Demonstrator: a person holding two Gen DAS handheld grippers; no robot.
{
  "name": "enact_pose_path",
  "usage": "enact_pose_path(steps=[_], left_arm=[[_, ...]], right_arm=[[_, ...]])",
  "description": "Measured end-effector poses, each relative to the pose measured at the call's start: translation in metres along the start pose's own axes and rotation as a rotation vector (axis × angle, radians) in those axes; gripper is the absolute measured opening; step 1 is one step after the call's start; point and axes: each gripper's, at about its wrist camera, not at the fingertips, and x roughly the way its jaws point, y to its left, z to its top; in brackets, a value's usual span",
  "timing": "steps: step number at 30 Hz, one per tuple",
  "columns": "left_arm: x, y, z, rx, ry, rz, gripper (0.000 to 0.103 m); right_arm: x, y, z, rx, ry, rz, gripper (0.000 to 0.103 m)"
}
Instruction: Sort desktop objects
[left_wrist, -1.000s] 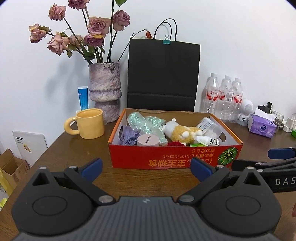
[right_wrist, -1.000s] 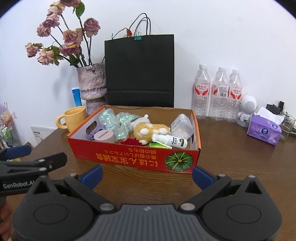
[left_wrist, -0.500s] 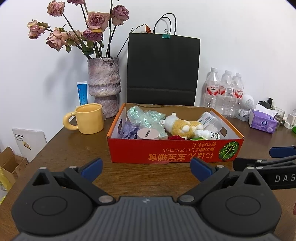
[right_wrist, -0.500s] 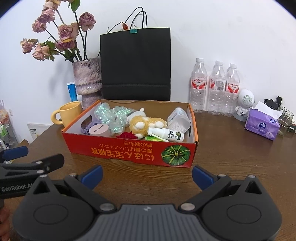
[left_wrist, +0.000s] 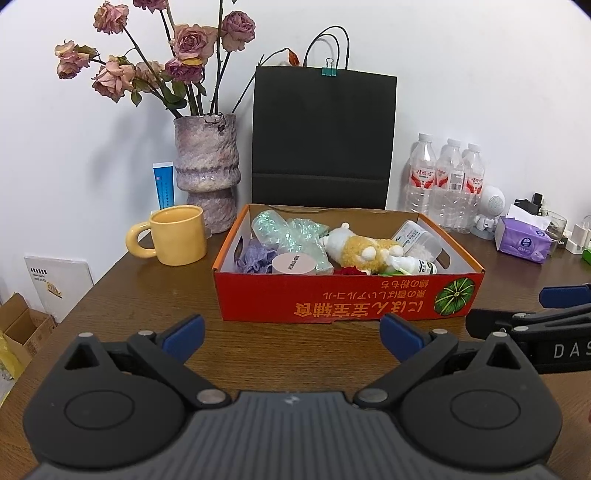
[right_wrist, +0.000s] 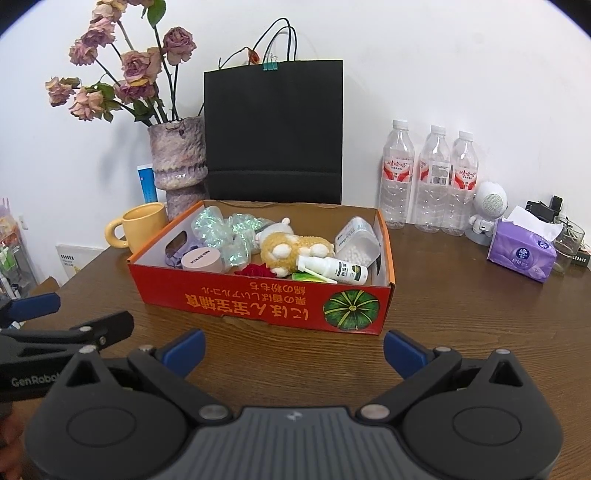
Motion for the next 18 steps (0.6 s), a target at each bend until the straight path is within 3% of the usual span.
enact_pose_path(steps=[18], left_arm=[[0.0020,-0.0010,-0.0024,0.002,0.009,0.002,0.103]], right_arm=[[0.0005,0.0010,-0.0014,-0.005,0.003,-0.002,0.103]])
